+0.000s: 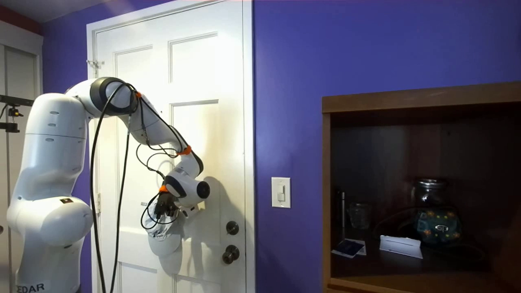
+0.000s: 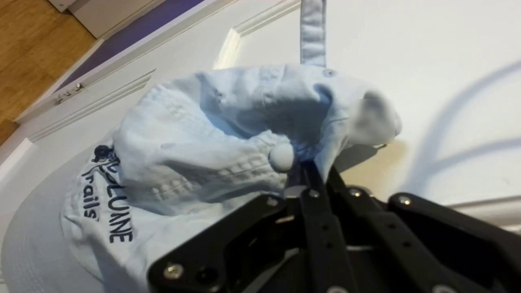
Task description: Remove the white cap from the door and put it on top of the cabinet on the right
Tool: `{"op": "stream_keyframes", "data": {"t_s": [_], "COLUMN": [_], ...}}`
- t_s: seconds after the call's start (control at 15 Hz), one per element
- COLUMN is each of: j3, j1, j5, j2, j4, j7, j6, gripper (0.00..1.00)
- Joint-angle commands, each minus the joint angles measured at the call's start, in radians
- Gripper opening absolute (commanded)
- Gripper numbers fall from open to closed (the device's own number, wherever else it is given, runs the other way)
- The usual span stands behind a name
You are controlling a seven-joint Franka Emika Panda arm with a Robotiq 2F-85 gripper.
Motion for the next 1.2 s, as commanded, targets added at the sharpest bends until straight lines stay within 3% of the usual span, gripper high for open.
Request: {"op": "stream_keyframes", "data": {"t_s": [0.0,1.13], "j3": [0.01,0.008], "j1": [-0.011,-0.027], "j5": [0.011,-0.006], "j2": [-0.082,-0.325], "j4": [-0.044,-0.151], "j7": [-0.027,-0.118], "j6": [-0.002,-0.048], "gripper": [0.01,0.01]}}
